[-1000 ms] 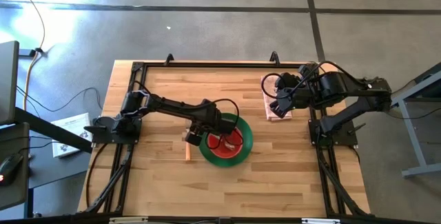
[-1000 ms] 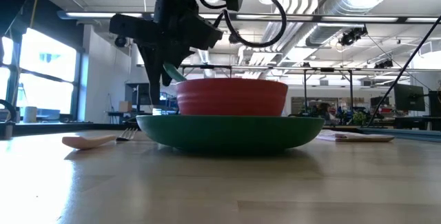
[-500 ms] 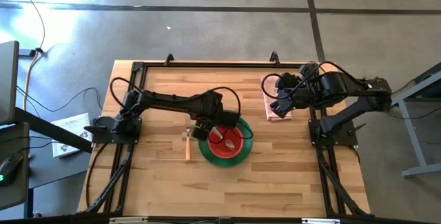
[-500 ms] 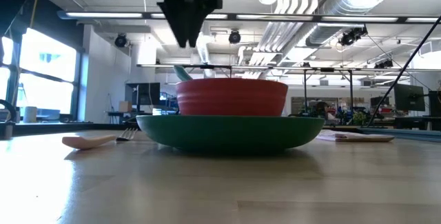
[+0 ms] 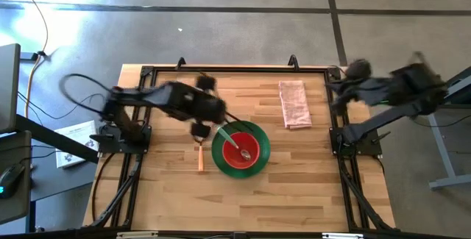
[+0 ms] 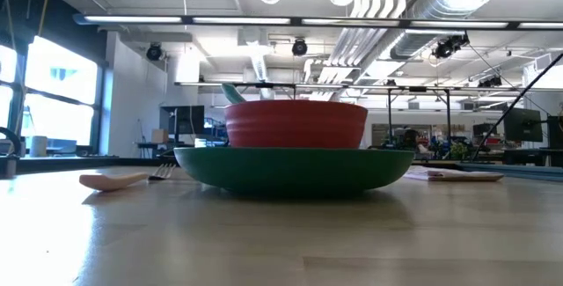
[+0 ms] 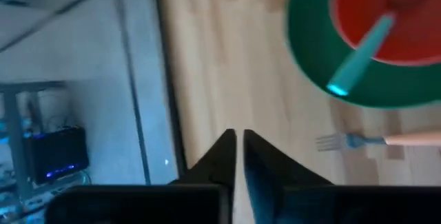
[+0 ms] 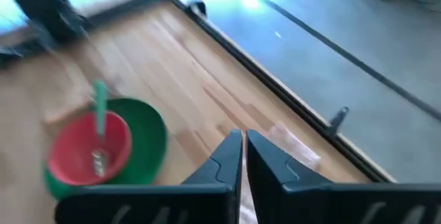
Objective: Set table place
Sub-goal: Return to Home Position
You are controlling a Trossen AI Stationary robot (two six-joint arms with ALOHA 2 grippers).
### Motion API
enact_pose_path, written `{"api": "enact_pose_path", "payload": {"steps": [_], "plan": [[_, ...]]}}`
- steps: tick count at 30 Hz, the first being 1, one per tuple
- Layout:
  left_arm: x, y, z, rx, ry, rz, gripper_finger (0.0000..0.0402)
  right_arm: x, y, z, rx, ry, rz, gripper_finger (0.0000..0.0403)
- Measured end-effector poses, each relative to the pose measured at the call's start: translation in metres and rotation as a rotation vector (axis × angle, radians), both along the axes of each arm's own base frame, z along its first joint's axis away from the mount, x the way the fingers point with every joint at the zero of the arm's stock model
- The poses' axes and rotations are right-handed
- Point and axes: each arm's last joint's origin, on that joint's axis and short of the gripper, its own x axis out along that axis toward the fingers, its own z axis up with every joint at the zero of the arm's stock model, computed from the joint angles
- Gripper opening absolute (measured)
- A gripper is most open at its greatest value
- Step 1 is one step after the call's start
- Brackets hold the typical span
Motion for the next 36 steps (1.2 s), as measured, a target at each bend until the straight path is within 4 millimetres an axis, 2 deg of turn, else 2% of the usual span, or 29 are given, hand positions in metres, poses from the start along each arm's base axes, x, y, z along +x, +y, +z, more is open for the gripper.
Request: {"api": "enact_pose_path", "payload": {"steps": [2, 5, 9, 13, 17, 21, 25, 31, 36], "plan": [[-0.023, 0.0, 0.021, 0.026, -0.089, 0.03, 0.0011, -0.022, -0.002, 0.001, 0.021, -0.067, 0.021, 0.0004], [-0.061, -0.003, 0.038, 0.075, -0.185, 0.079, 0.0007, -0.039, -0.004, -0.005, 0.048, -0.145, 0.076, 0.0002], [-0.115, -0.013, 0.036, 0.083, -0.272, 0.111, 0.0004, -0.043, -0.001, -0.032, 0.066, -0.235, 0.186, 0.0], [-0.152, -0.022, 0.009, 0.032, -0.421, 0.082, 0.0002, -0.035, 0.007, -0.066, 0.087, -0.386, 0.34, 0.0], [-0.174, -0.025, -0.028, -0.021, -0.621, 0.006, 0.0001, -0.029, 0.012, -0.102, 0.086, -0.576, 0.445, 0.0], [-0.188, -0.022, -0.076, -0.063, -0.765, -0.017, 0.0, -0.027, 0.012, -0.138, 0.114, -0.718, 0.431, 0.0], [-0.195, -0.021, -0.119, -0.104, -0.89, -0.045, 0.0, -0.017, 0.013, -0.171, 0.136, -0.826, 0.368, 0.0], [-0.197, -0.021, -0.158, -0.082, -0.985, -0.111, 0.0, 0.004, 0.009, -0.211, 0.084, -0.78, 0.305, 0.0], [-0.204, -0.02, -0.181, -0.11, -0.983, -0.142, 0.0, 0.004, 0.001, -0.222, 0.034, -0.725, 0.341, 0.0]]}}
